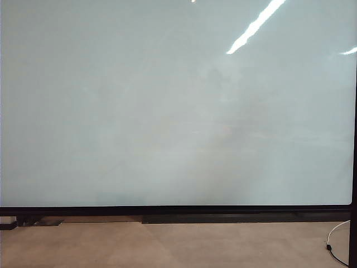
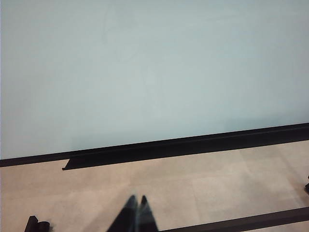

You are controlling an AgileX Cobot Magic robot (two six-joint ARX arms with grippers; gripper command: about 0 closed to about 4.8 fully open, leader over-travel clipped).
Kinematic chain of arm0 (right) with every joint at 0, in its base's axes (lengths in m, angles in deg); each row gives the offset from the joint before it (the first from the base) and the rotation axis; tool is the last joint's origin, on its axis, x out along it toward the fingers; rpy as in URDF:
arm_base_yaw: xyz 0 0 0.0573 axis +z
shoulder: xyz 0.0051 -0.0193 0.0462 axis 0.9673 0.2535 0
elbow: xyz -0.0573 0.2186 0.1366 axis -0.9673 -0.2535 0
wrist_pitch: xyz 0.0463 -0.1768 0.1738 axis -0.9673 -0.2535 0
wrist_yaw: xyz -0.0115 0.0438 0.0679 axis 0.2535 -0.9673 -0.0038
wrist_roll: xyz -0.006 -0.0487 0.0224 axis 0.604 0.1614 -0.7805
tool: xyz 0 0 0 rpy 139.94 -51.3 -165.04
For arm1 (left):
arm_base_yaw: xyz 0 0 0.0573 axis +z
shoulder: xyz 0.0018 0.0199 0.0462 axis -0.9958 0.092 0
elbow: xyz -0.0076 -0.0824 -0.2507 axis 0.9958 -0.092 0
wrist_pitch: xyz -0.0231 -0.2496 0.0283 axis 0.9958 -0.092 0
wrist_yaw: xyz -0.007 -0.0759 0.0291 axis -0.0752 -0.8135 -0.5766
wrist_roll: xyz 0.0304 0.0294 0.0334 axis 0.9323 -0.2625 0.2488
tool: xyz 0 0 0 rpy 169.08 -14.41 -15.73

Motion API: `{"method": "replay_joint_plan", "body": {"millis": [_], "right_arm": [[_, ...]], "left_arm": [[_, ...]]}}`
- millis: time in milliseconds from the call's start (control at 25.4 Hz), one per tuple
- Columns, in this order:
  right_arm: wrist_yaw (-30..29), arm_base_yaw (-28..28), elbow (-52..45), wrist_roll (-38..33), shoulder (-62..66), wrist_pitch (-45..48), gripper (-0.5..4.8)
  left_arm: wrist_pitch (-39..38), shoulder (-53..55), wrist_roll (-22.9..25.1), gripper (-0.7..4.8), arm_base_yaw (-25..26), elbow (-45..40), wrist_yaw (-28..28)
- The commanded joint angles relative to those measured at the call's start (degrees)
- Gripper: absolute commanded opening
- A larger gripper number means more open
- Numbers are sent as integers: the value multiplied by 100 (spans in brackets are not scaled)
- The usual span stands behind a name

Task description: Pick up the pen on the shelf to the right of the whiteboard and draw a triangle.

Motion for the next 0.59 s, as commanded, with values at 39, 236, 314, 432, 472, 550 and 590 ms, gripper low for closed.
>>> {"method": "replay_joint_plan", "body": {"millis": [39,236,314,432,472,550,590], "right_arm": [[77,-9,304,-20,2,-326,64],[457,-184,1231,852,420,-1134,100],[33,-380,1598,911,848,-1117,120],[-640,-833,2081,894,1698,-848,191],[-925,-1010,2199,852,1982,-691,214],[-1547,-1453,2396,525,2599,-144,235],[-1797,-1655,2437,352,2833,186,235]], "left_arm": [[50,0,4,-5,-2,20,-17],[50,0,4,-5,-2,20,-17],[50,0,4,-5,-2,20,-15],[50,0,4,-5,-2,20,-17],[50,0,4,-5,-2,20,-15],[50,0,4,-5,-2,20,-15],[50,0,4,-5,-2,20,-17]]}}
